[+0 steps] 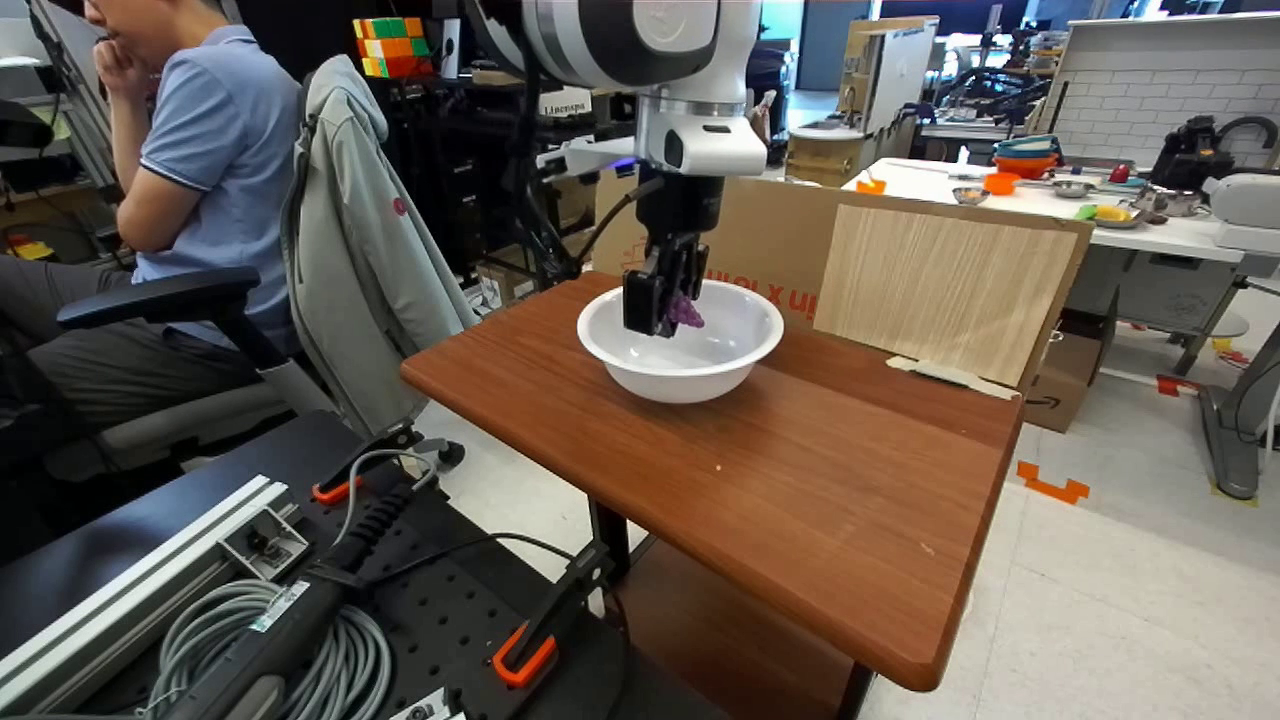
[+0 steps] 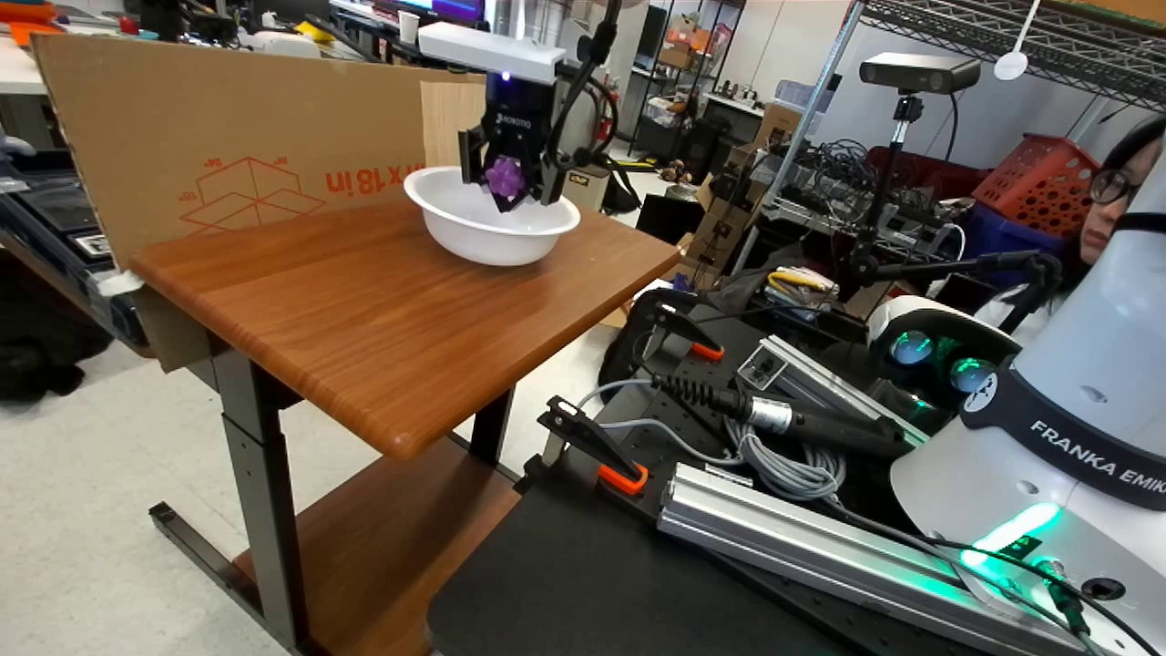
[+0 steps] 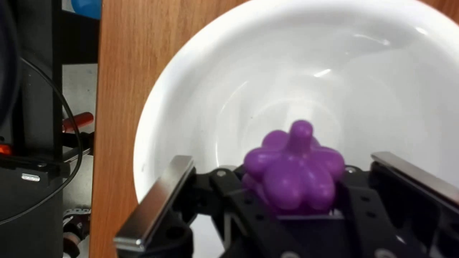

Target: Put the grapes in the bowl

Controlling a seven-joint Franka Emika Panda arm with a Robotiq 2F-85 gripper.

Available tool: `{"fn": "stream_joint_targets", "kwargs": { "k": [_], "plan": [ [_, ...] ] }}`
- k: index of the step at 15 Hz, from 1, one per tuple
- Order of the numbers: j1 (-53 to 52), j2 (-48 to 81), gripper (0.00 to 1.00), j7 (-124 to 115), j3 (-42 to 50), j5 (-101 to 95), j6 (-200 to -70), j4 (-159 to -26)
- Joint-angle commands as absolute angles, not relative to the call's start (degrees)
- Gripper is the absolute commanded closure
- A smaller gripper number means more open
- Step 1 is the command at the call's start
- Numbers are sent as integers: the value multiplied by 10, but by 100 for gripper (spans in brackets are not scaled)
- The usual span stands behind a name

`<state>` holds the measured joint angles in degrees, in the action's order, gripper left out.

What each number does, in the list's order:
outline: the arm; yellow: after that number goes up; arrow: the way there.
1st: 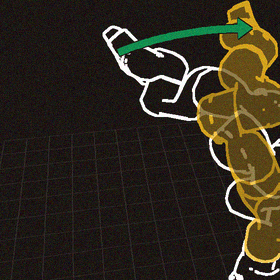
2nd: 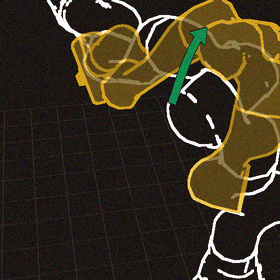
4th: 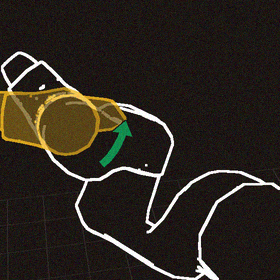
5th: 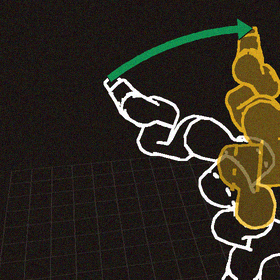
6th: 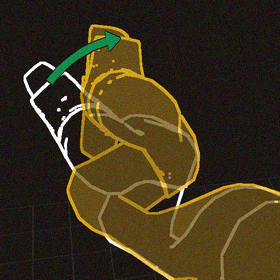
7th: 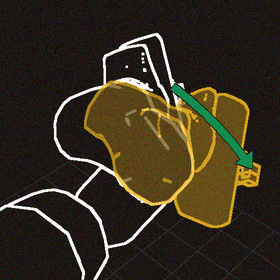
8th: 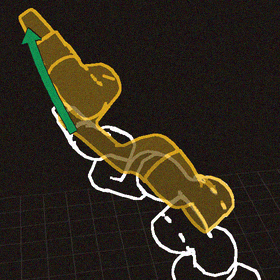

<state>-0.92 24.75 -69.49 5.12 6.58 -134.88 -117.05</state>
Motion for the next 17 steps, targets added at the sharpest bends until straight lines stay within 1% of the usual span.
{"fn": "stream_joint_targets", "kwargs": {
  "k": [1, 2, 3, 4, 5, 9, 10, 12, 13, 14, 17],
  "plan": [
    [-6, 276, 60, -704, 53, 87, -1310, -1119],
    [-6, 276, 53, -705, 53, 90, -1308, -1115],
    [-6, 272, 45, -703, 51, 94, -1310, -1115],
    [-6, 268, 38, -702, 51, 97, -1312, -1116],
    [-5, 262, 30, -700, 49, 101, -1316, -1118],
    [-7, 238, 2, -697, 46, 115, -1330, -1134],
    [-6, 229, 0, -693, 42, 122, -1335, -1141],
    [-2, 193, 0, -664, 26, 149, -1346, -1165],
    [-3, 164, 0, -636, 15, 156, -1318, -1177],
    [-12, 226, 0, -673, 38, 130, -1334, -1136],
    [-13, 184, 0, -657, 23, 139, -1325, -1158]
  ]
}}
